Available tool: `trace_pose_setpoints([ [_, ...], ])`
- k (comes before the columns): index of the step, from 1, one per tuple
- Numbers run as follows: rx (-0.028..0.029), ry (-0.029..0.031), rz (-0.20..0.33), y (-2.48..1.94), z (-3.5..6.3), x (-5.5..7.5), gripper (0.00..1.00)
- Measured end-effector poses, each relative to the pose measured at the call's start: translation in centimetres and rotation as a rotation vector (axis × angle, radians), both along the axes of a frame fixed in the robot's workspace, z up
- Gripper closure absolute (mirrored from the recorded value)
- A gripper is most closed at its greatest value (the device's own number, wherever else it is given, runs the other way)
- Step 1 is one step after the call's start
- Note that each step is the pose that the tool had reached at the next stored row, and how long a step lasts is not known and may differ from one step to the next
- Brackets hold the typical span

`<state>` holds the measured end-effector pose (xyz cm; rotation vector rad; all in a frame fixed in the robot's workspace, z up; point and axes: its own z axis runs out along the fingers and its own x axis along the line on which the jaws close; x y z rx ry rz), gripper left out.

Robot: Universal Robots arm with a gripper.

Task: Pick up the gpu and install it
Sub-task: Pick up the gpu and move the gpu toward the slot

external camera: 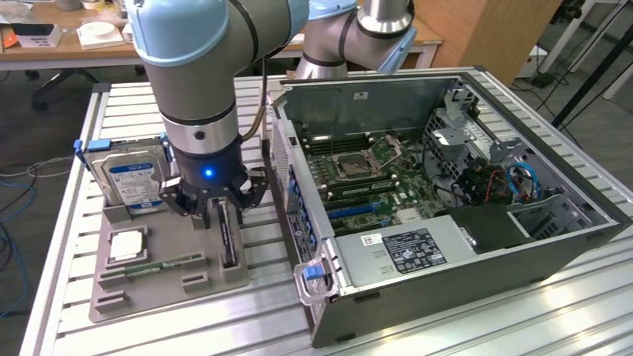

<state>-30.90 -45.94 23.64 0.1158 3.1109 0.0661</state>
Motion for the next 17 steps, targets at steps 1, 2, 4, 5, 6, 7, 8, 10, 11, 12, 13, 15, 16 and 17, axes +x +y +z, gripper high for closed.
trace_pose_setpoints([
  [1,0.0,0.0,0.0,0.0,0.0,0.0,0.47],
  [2,0.0001,-0.0001,0.0,0.0,-0.01,0.0,0.47],
  [4,0.0001,-0.0001,0.0,0.0,-0.01,0.0,0.47],
  [5,0.0001,-0.0001,0.0,0.0,-0.01,0.0,0.47],
  [6,0.0001,-0.0001,0.0,0.0,-0.01,0.0,0.47],
  [7,0.0001,-0.0001,0.0,0.0,-0.01,0.0,0.47],
  [8,0.0001,-0.0001,0.0,0.0,-0.01,0.0,0.47],
  [10,0.0001,-0.0001,0.0,0.0,-0.01,0.0,0.47],
  [11,0.0001,-0.0001,0.0,0.0,-0.01,0.0,0.48],
  [12,0.0001,-0.0001,0.0,0.0,-0.01,0.0,0.48],
  [13,0.0001,-0.0001,0.0,0.0,-0.01,0.0,0.55],
  [15,0.0002,-0.0001,0.0,0.0,-0.01,0.0,0.55],
  [16,0.0001,-0.0001,0.0,0.0,-0.01,0.0,0.55],
  [17,0.0002,-0.0001,0.0,0.0,-0.01,0.0,0.55],
])
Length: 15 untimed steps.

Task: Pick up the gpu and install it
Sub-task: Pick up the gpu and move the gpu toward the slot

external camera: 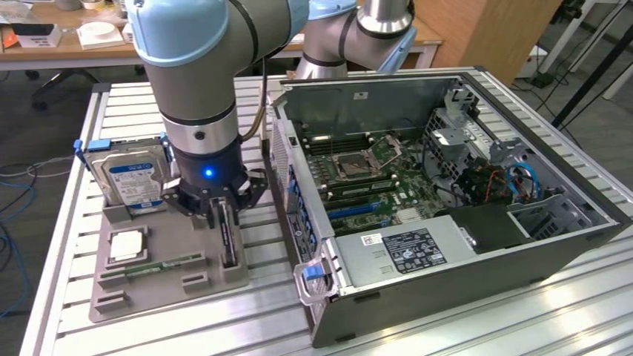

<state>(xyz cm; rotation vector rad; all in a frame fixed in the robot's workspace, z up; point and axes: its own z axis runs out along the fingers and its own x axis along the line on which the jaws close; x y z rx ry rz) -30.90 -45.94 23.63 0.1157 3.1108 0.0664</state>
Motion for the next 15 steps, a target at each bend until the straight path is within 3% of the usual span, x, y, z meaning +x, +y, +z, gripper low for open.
trace_pose_setpoints([
  [2,0.0,0.0,0.0,0.0,0.0,0.0,0.57],
  [3,0.0,0.0,0.0,0.0,0.0,0.0,0.64],
  [11,0.0,0.0001,0.0,0.0,0.0,0.0,0.65],
  [12,-0.0001,0.0001,0.0,0.0,0.0,0.0,0.72],
  [15,-0.0001,0.0,0.0,0.0,0.0,0.0,0.72],
])
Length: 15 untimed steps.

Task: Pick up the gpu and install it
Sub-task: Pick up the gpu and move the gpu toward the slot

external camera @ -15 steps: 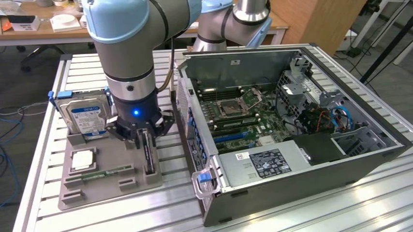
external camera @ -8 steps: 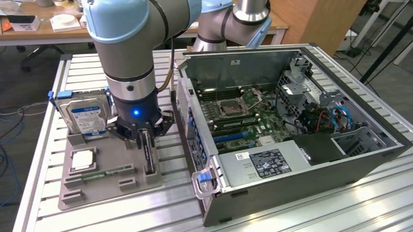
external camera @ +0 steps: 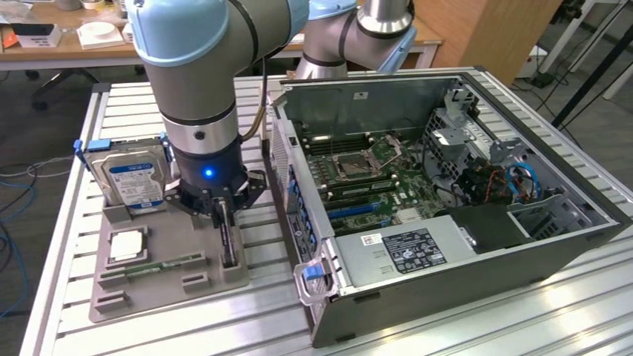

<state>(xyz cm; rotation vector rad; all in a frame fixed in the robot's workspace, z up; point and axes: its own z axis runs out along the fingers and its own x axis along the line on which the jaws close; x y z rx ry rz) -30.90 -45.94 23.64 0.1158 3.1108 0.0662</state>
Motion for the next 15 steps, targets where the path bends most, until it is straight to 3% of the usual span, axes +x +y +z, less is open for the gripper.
trace_pose_setpoints([
  [15,0.0001,0.0,0.0,0.0,0.0,0.0,0.73],
])
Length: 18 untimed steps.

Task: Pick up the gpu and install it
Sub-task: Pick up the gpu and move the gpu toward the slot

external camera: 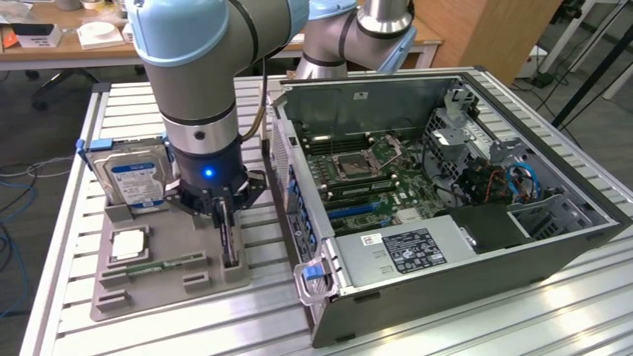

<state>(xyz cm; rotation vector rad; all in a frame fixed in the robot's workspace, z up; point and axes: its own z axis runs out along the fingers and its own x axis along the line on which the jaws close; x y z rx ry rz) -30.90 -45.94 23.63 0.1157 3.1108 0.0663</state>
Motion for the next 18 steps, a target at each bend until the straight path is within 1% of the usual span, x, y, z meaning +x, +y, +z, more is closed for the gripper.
trace_pose_setpoints([
  [11,0.0002,-0.0003,0.0,0.0,0.01,0.0,0.73],
  [18,0.0,0.0,0.0,0.0,0.43,0.0,0.73],
])
